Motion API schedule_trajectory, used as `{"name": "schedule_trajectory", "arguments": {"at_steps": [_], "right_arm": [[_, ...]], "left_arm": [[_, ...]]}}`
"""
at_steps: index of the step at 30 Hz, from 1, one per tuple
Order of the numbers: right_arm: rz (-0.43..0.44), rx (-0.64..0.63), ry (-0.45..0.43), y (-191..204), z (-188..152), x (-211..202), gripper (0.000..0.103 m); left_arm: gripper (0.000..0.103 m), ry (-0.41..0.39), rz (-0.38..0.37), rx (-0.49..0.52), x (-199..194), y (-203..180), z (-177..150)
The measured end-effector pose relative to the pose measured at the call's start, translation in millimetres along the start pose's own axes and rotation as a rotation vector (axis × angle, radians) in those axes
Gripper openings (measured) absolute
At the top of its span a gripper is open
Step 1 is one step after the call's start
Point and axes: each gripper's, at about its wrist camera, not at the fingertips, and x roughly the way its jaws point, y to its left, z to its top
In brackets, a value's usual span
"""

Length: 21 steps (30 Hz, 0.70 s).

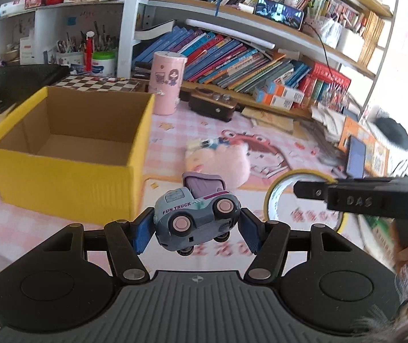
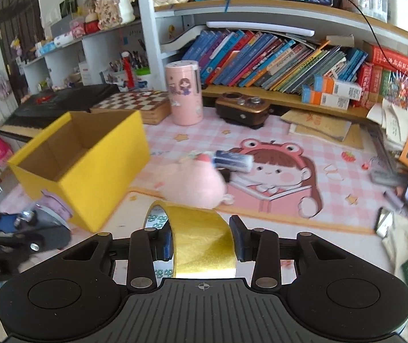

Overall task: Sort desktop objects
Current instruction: 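Lift the truck and tape roll and carry both toward the yellow box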

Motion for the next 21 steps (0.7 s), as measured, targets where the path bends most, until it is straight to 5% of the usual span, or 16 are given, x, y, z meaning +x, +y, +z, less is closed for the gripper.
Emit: {"name": "schedule_trajectory", "arguments": {"at_steps": [21], "right_arm": [[0.053, 0.018, 0.058, 148.2, -63.7, -34.2, 0.038]], "left_arm": [[0.06, 0.02, 0.005, 0.029, -66.3, 92.7, -46.3]]}}
